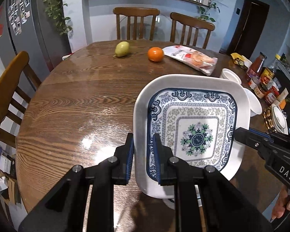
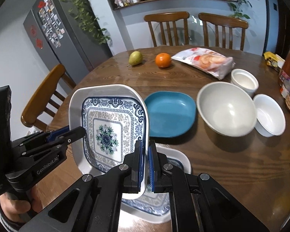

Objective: Organize plates and bowls
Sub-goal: 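Lift the second plate with both grippers and carry it over the first plate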

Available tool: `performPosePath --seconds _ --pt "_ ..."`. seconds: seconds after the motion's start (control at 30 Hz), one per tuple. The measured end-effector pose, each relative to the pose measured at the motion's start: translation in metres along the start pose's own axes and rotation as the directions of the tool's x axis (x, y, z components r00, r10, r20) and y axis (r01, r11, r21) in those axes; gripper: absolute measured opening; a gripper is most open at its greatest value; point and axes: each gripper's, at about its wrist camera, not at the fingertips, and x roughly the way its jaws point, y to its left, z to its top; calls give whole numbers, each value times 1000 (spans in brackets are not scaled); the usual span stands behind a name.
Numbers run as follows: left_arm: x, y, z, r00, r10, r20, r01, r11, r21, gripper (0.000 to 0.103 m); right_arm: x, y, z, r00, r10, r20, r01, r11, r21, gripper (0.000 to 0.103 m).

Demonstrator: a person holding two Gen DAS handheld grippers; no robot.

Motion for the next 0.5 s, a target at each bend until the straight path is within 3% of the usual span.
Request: performPosePath --seconds 0.5 --pt "-5 -29 -19 1000 3 -21 -3 1000 25 16 -19 -24 -25 1000 6 -16 -6 999 35 8"
